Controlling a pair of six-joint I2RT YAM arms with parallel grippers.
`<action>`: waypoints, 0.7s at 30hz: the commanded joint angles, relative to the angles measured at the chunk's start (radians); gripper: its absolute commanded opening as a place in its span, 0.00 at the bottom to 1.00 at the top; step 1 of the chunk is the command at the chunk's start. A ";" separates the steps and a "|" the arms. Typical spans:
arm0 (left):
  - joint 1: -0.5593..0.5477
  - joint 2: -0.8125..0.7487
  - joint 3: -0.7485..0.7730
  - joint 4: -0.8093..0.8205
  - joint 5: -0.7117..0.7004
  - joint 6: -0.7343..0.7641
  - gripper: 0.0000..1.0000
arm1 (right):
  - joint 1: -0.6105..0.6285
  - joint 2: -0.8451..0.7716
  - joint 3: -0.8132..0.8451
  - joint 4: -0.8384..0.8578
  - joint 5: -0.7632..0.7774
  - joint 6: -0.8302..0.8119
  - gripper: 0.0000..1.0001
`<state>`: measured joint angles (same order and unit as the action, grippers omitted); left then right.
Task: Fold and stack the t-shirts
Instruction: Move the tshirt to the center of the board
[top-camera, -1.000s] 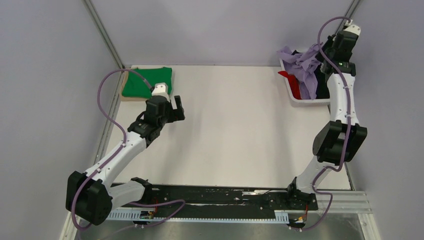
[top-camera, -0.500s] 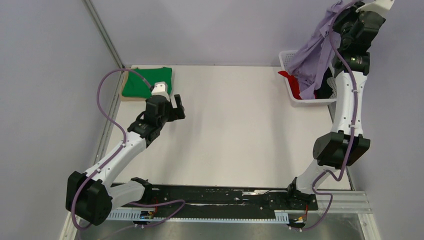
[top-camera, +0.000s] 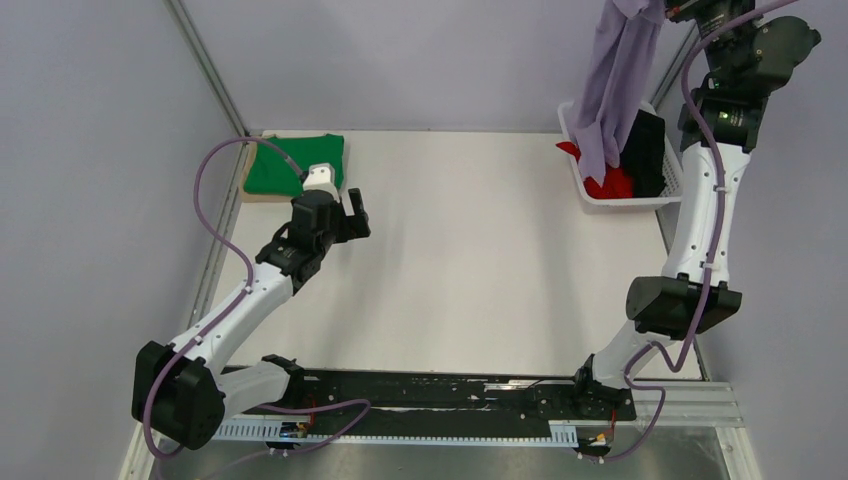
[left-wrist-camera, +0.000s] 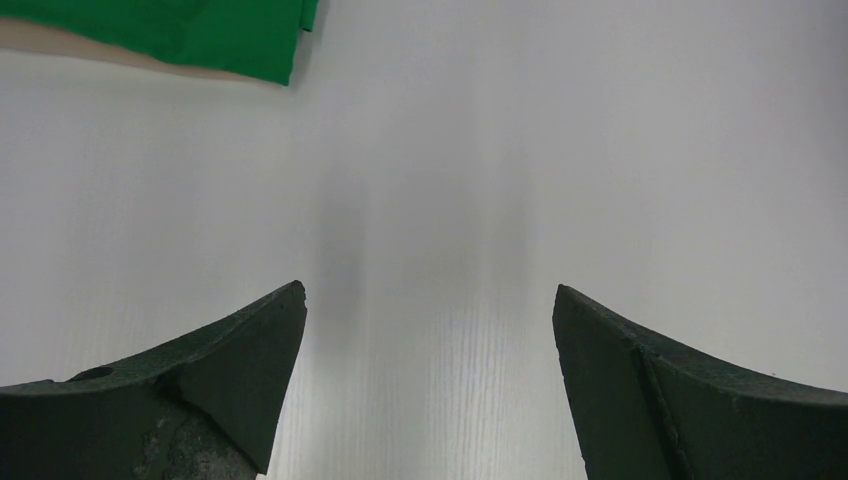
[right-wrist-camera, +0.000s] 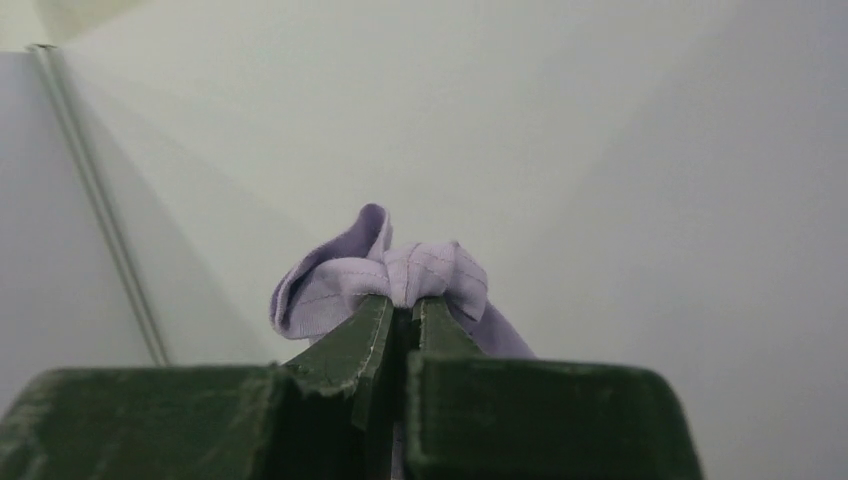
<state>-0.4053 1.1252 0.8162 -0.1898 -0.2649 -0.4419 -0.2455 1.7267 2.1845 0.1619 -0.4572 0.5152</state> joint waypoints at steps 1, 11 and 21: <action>0.002 0.000 0.016 0.031 -0.019 -0.004 1.00 | 0.004 -0.009 0.169 0.276 -0.172 0.226 0.00; 0.001 -0.017 0.014 0.016 -0.018 -0.016 1.00 | 0.284 -0.057 0.112 0.282 -0.319 0.182 0.00; 0.002 -0.114 0.022 -0.121 -0.163 -0.049 1.00 | 0.598 -0.059 -0.006 0.261 -0.379 0.043 0.00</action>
<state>-0.4053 1.0779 0.8162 -0.2390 -0.3138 -0.4561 0.3092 1.6775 2.1532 0.3786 -0.8288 0.6247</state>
